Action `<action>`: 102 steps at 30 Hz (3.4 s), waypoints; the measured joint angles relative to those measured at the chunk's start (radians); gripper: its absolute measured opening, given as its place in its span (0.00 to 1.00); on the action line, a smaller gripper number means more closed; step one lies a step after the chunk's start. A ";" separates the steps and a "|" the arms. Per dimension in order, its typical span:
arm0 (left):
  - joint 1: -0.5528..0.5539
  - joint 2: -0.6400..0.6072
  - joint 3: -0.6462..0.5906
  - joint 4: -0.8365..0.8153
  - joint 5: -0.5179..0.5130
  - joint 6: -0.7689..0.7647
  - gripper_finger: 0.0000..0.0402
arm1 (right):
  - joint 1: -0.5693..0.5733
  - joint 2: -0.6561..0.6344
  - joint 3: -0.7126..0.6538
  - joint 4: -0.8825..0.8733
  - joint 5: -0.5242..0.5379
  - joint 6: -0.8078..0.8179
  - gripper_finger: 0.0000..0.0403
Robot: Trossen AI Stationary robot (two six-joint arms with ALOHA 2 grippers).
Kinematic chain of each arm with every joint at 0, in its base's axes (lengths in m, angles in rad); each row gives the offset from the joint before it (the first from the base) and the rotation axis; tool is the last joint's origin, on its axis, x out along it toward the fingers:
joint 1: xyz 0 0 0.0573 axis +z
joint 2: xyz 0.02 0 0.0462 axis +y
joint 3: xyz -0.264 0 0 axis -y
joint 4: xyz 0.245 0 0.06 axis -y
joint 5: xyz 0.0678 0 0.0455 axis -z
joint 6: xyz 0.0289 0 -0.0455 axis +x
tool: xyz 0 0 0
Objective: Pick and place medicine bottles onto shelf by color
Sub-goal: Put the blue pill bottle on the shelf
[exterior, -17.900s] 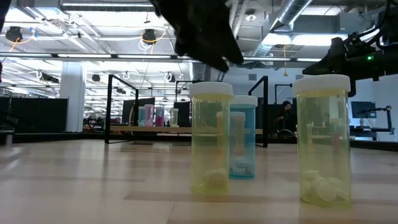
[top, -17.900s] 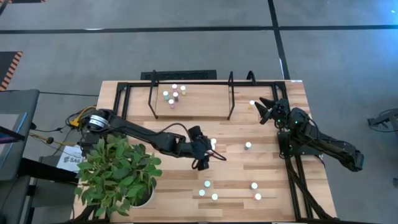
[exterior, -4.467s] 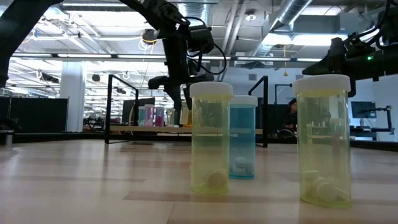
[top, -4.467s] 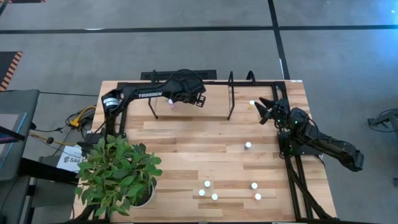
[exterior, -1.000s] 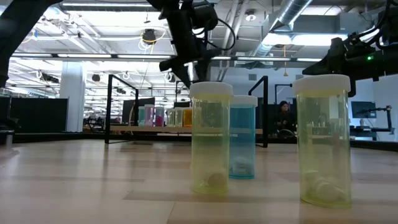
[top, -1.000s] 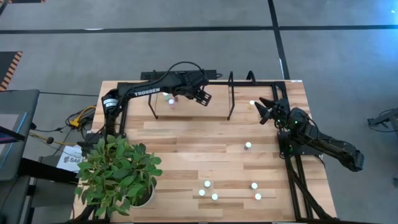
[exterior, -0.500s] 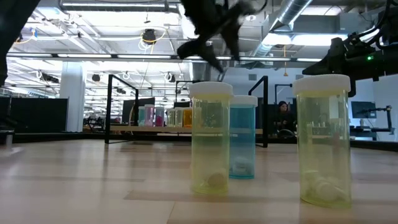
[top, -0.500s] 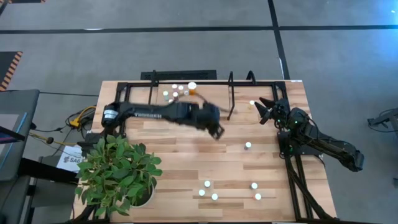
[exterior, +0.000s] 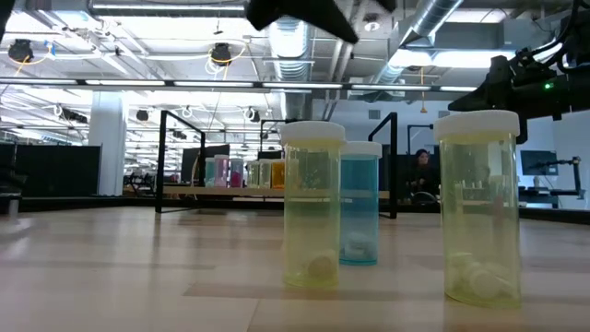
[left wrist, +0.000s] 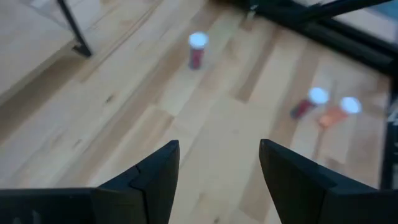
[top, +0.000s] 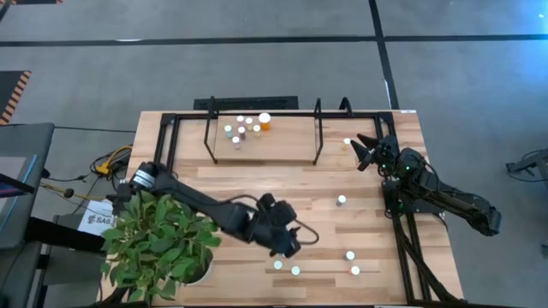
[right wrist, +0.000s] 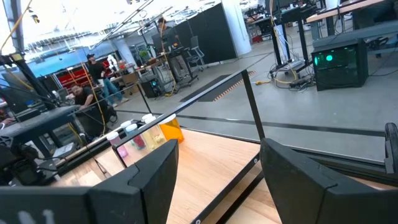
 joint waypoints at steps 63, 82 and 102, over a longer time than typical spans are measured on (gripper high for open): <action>0.068 0.061 -0.185 0.162 0.494 0.113 0.87 | 0.000 0.000 0.000 -0.002 0.000 0.000 0.62; -0.031 0.067 -0.179 0.214 0.346 0.193 0.87 | 0.000 0.000 0.000 -0.002 0.000 0.000 0.62; -0.080 0.115 -0.191 0.245 0.283 0.300 0.87 | 0.000 0.001 0.000 -0.003 0.000 0.000 0.62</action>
